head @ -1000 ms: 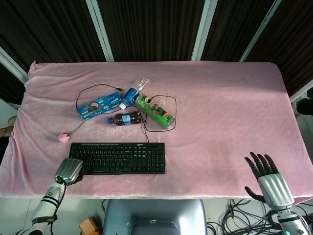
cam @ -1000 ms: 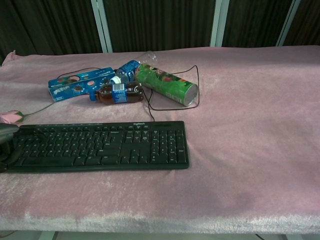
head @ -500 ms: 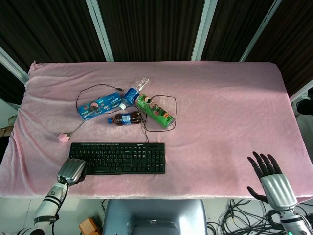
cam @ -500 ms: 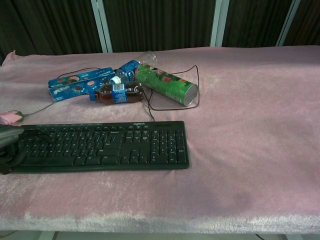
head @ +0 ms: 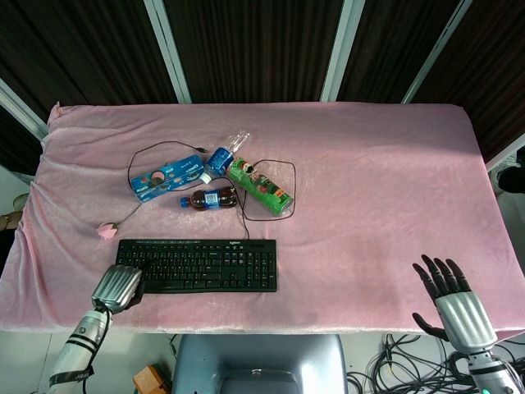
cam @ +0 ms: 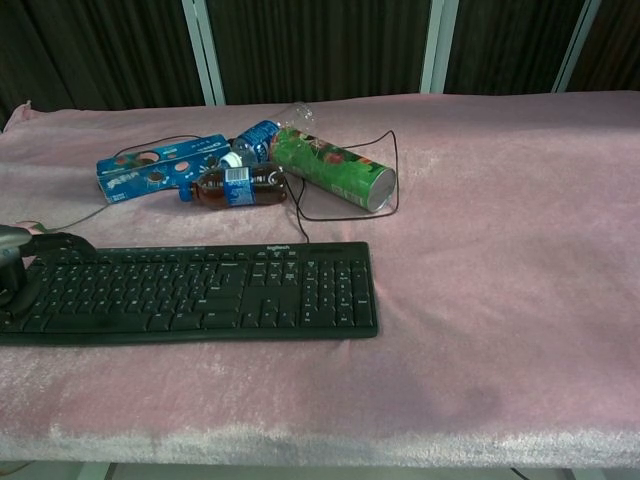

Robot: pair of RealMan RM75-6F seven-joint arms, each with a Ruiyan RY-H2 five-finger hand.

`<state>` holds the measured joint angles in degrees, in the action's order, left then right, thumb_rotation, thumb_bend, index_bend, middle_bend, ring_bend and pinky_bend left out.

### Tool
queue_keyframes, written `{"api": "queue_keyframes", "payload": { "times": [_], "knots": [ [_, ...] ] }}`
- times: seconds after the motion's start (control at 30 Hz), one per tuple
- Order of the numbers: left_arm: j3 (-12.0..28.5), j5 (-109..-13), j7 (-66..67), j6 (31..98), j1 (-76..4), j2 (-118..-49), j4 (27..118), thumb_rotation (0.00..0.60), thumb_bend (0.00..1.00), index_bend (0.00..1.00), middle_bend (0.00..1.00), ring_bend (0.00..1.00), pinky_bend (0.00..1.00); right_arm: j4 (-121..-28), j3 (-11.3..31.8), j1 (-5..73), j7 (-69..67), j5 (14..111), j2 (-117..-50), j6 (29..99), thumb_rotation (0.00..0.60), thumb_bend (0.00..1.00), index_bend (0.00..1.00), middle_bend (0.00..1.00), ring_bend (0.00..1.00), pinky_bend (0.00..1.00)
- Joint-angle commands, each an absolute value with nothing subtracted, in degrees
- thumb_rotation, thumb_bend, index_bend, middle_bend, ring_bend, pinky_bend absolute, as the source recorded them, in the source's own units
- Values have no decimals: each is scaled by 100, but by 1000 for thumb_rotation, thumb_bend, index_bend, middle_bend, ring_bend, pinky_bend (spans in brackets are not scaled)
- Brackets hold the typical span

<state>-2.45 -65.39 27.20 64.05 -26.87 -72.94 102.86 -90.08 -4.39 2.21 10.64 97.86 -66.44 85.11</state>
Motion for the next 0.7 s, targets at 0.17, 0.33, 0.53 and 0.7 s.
{"api": "queue_keyframes", "payload": {
  "times": [0.17,0.33,0.53,0.7],
  "knots": [
    [-1178,-9852,1644,9312,-1192,-6743,9946,600,613,0,155,223,256,-9007,-435,216,1067,9787,-6637,8523,600,361,0,0,0,0],
    [-1472,-10321,9,10886,-113,-7223,8201,600,449,0,0,0,35,-9004,-461,196,1208,9833,-6703,8530,600,361,0,0,0,0],
    [-1270,-10435,-149,11163,86,-7384,7672,600,390,0,0,0,0,-9019,-488,211,1283,9920,-6742,8517,600,361,0,0,0,0],
    [-1169,-10388,-146,10958,103,-7356,7701,600,388,0,0,0,0,-9015,-491,235,1311,9876,-6750,8427,600,361,0,0,0,0]
  ]
}}
